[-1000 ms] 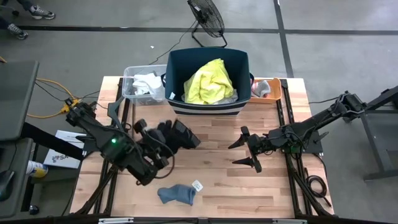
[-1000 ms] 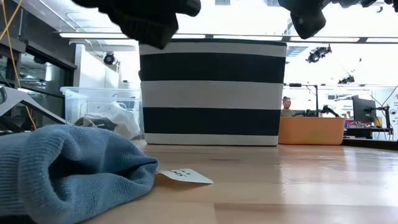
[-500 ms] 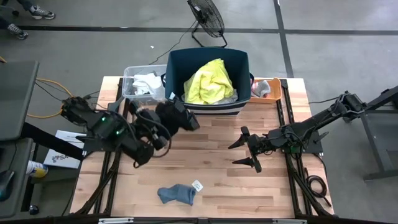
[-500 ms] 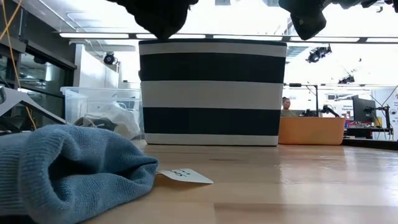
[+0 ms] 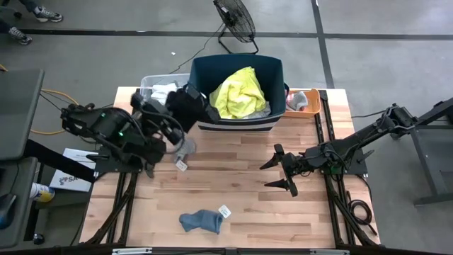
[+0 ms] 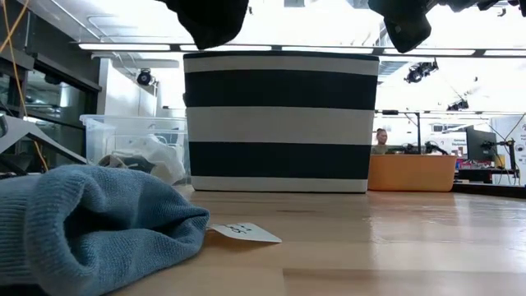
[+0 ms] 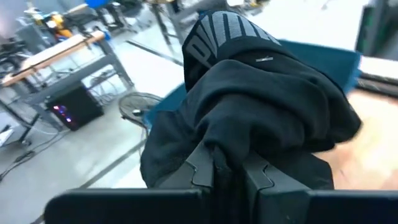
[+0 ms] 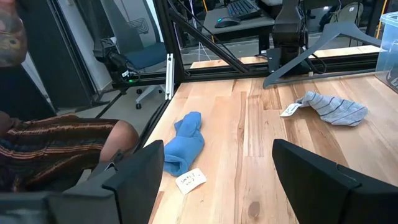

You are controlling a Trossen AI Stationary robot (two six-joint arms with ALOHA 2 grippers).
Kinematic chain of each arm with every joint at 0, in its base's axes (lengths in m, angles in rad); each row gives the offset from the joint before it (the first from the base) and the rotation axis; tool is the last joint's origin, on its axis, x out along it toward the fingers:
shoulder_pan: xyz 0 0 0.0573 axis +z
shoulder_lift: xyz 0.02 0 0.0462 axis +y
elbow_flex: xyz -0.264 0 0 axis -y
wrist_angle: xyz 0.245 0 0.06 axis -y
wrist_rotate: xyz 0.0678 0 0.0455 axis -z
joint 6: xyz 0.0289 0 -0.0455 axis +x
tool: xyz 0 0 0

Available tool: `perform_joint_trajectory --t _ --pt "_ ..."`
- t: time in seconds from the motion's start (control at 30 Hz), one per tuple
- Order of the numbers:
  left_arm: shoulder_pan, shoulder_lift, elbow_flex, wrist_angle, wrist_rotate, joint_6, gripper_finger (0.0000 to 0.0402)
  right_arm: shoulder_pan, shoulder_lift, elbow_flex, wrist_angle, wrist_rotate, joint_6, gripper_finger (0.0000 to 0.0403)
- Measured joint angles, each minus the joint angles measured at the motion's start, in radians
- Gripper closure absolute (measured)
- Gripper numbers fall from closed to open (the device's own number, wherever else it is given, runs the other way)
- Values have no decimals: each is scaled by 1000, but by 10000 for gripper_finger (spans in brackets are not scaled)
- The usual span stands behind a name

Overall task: Pick & Place Cloths
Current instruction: Put the black boxer shorts into the transparent container

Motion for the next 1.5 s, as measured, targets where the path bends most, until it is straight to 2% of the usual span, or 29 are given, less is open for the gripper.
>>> perform_joint_trajectory --t 0.13,0.37,0.57,0.93,1.13,1.23,1.5 --pt "44 -41 0 0 -29 11 383 0 0 0 0 0 0 111" --pt "181 -81 0 0 -18 31 383 0 0 0 1 0 0 111" --pt "364 -79 -4 0 76 99 383 0 0 0 2 0 0 111" --pt "682 -79 -118 0 117 129 383 0 0 0 2 0 0 111" --pt "834 -79 -223 1 228 134 383 0 0 0 2 0 0 111" --pt "914 -79 -266 26 289 195 383 0 0 0 2 0 0 111" --pt "1132 -79 -328 261 566 398 383 0 0 0 2 0 0 111"
